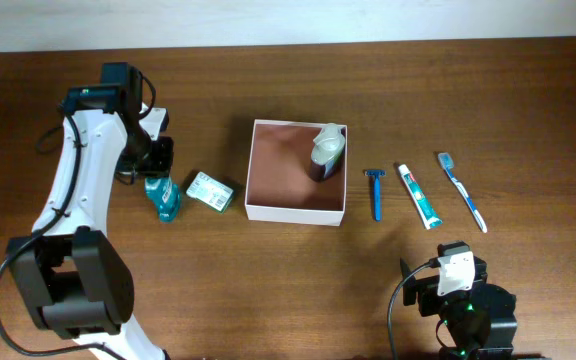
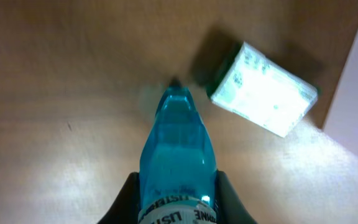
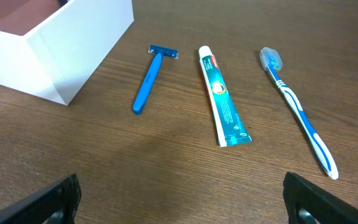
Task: Pack container
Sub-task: 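Grasp the teal mouthwash bottle with the left gripper, then place the mouthwash bottle into the box beside the soap bottle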
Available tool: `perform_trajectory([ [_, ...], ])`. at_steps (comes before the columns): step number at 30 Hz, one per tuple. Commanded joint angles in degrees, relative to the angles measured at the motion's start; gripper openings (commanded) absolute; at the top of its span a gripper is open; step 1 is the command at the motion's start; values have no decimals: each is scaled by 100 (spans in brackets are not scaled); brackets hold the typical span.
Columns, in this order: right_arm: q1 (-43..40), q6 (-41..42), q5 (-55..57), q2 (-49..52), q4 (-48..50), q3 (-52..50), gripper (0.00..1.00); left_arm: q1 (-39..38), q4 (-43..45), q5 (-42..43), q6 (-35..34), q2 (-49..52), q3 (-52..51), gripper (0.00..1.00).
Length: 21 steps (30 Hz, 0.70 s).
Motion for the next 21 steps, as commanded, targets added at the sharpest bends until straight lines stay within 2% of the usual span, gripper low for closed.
perform_trajectory([
  [1, -42, -11, -33, -33, -2, -31, 99, -26, -544, 175, -227, -92, 758, 1],
  [6, -42, -11, -33, -33, -2, -31, 99, -466, -1294, 450, -393, -297, 2063, 1],
  [10, -42, -11, -33, -33, -2, -31, 99, -1204, -1423, 664, -393, -446, 2708, 1],
  [15, -42, -11, -33, -33, -2, -31, 99, -2264, -688, 584, -442, -393, 2691, 5],
  [19, -42, -11, -33, -33, -2, -31, 99, -2691, -190, 7, -872, -109, 2514, 9],
  [21, -42, -11, -33, -33, -2, -31, 99, -2824, 7, 0, -1043, 201, 2459, 9],
])
